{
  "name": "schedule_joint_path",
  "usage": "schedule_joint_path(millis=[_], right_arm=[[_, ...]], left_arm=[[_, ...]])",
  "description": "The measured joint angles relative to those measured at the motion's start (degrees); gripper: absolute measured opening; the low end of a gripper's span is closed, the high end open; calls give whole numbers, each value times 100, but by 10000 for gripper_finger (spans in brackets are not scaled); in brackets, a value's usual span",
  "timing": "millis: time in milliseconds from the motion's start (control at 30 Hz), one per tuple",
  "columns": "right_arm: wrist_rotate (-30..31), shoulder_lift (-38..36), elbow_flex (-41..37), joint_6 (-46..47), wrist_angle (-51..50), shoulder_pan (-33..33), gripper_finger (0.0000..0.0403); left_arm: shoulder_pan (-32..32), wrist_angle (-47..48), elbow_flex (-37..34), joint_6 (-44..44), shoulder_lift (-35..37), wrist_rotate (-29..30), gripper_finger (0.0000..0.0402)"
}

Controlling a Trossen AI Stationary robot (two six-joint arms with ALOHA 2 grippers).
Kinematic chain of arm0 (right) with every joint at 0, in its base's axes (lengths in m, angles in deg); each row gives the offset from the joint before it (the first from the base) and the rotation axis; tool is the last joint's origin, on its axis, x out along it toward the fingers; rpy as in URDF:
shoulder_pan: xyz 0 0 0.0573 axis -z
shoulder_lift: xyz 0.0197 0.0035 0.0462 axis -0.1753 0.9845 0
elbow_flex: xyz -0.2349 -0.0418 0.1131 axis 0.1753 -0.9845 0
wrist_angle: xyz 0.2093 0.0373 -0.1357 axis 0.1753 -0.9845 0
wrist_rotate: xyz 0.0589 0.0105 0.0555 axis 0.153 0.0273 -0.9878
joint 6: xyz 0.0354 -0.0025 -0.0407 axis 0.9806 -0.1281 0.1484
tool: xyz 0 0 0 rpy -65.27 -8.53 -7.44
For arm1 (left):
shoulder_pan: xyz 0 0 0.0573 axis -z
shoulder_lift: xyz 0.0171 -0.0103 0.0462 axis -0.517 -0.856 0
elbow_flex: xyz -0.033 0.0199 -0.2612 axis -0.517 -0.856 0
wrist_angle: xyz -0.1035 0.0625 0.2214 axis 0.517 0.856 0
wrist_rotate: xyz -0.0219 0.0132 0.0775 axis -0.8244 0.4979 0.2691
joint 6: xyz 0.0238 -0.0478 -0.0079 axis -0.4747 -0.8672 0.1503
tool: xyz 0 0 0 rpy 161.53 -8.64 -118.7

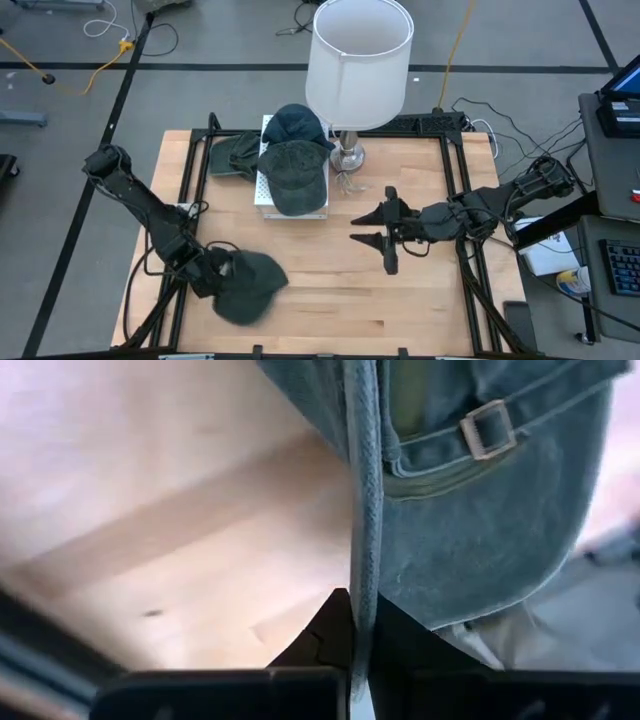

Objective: Pick & Place hat
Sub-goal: Stack the bottom gray cap on the gray cap on the shelf

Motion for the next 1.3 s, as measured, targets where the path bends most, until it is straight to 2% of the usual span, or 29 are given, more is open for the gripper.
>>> schedule_joint_path(millis=[133, 333, 633, 867, 1300], right_arm=[[-887, 0, 0, 571, -4, 0, 139], [-1871, 0, 0, 585, -4, -2, 139], [-1888, 0, 0, 343, 15, -2, 139], [-1886, 0, 0, -64, 24, -2, 139], [-1886, 1, 0, -278, 73, -2, 139]], left_arm=[[0, -627, 0, 705, 0, 18, 7], [-35, -1823, 0, 1775, 0, 170, 8], [-316, -4454, 6, 3641, 5, 505, 7], [-593, -6057, 7, 4950, 7, 1017, 7], [-1214, -8165, 7, 7715, 7, 1728, 7]])
